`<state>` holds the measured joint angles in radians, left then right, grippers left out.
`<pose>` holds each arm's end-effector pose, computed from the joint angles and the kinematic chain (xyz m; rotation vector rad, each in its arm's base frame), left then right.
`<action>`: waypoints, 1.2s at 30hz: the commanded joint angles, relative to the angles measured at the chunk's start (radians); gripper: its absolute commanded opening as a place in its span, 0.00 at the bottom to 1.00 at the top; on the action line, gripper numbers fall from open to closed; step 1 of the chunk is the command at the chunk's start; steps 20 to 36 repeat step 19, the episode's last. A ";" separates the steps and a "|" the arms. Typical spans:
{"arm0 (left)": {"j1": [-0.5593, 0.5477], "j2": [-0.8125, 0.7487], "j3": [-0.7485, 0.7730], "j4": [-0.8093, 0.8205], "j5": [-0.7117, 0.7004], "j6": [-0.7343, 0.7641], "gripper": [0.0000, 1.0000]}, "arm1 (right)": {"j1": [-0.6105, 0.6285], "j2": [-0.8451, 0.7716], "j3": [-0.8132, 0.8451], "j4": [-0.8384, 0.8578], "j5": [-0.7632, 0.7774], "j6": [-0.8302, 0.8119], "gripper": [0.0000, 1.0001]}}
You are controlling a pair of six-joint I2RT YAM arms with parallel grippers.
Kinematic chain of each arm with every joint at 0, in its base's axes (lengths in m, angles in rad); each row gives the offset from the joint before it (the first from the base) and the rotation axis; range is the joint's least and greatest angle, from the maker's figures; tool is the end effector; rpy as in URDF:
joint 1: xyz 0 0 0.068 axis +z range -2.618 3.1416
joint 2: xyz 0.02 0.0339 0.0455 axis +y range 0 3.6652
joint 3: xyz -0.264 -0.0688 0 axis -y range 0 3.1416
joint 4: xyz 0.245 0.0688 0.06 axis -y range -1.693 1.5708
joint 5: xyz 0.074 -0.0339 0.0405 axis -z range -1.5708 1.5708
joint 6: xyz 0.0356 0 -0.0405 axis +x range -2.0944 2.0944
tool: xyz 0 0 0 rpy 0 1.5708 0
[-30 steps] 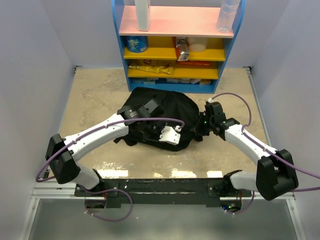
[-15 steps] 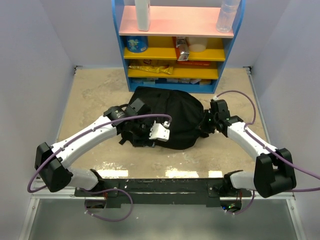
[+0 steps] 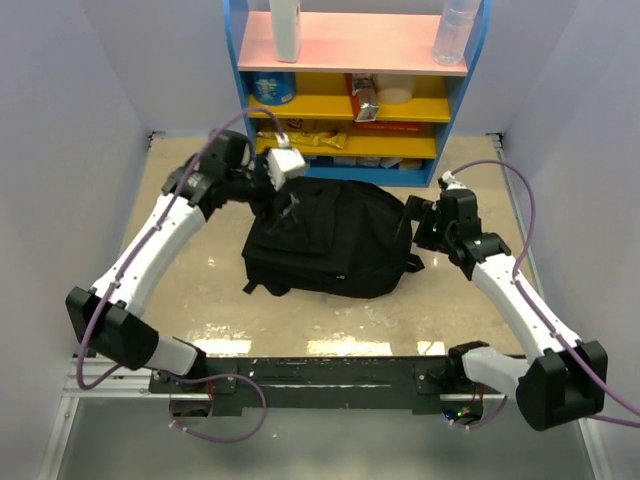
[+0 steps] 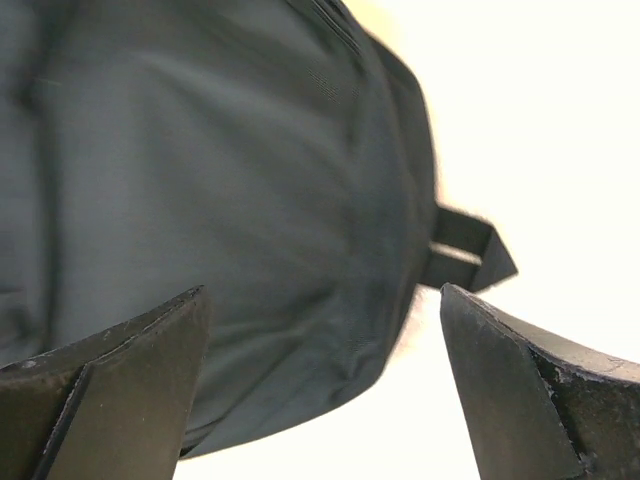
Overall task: Pack the student bag
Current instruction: Reset both arms
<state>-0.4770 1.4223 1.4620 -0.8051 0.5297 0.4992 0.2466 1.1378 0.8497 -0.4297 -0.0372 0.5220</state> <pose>0.2573 -0.1532 0.3717 1.2941 1.8790 -0.6039 0.2360 0.0608 0.2690 0.3000 2.3083 0.4367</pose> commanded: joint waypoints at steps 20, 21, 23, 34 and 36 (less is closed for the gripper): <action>0.624 -0.189 -0.514 0.497 0.162 -0.268 1.00 | 0.008 -0.041 0.034 0.281 -0.130 -0.074 0.98; 0.624 -0.189 -0.514 0.497 0.162 -0.268 1.00 | 0.008 -0.041 0.034 0.281 -0.130 -0.074 0.98; 0.624 -0.189 -0.514 0.497 0.162 -0.268 1.00 | 0.008 -0.041 0.034 0.281 -0.130 -0.074 0.98; 0.624 -0.189 -0.514 0.497 0.162 -0.268 1.00 | 0.008 -0.041 0.034 0.281 -0.130 -0.074 0.98; 0.624 -0.189 -0.514 0.497 0.162 -0.268 1.00 | 0.008 -0.041 0.034 0.281 -0.130 -0.074 0.98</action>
